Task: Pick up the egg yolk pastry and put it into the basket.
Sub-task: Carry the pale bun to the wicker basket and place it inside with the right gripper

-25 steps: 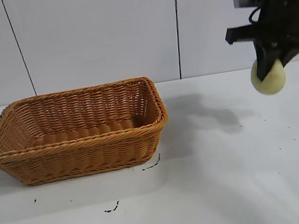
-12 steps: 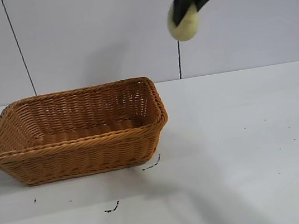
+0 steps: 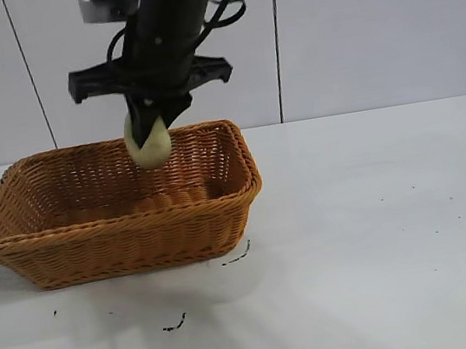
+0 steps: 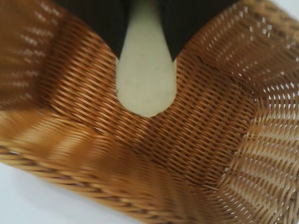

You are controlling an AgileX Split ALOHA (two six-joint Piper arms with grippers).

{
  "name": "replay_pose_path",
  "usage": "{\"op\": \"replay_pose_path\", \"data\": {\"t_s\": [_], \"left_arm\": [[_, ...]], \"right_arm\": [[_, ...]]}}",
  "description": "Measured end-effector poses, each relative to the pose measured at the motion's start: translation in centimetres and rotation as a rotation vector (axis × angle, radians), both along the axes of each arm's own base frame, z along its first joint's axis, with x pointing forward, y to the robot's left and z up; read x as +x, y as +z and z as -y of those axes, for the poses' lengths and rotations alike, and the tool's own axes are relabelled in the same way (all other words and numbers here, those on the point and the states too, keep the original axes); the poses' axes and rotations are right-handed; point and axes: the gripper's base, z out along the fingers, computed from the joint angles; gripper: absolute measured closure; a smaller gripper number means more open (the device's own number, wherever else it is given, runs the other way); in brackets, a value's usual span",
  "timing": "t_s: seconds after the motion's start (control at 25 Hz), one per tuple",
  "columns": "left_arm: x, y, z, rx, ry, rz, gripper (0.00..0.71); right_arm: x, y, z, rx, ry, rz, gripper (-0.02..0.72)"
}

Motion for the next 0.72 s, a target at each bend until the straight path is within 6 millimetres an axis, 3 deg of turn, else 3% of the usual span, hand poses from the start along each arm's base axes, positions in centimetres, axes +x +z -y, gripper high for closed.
{"op": "replay_pose_path", "data": {"t_s": [0.2,0.28,0.36,0.48,0.52,0.6,0.72], "left_arm": [[0.0,0.0,0.0,0.000,0.000,0.000,0.017],[0.0,0.0,0.0,0.000,0.000,0.000,0.017],[0.0,0.0,0.0,0.000,0.000,0.000,0.017],[0.0,0.0,0.0,0.000,0.000,0.000,0.017],[0.0,0.0,0.0,0.000,0.000,0.000,0.017],[0.0,0.0,0.0,0.000,0.000,0.000,0.017],[0.0,0.0,0.0,0.000,0.000,0.000,0.017]], "right_arm": [[0.4,-3.0,-0.5,-0.017,0.000,-0.019,0.601],[0.4,-3.3,-0.5,-0.020,0.000,-0.024,0.554],[0.4,-3.2,-0.5,-0.018,-0.001,-0.021,0.447],[0.4,-2.9,-0.5,-0.014,-0.001,-0.015,0.168],[0.4,-2.7,-0.5,-0.015,0.000,-0.017,0.112],[0.2,-1.9,-0.3,-0.015,0.002,-0.012,0.045],[0.1,0.3,0.1,-0.009,0.002,0.009,0.017]]}}
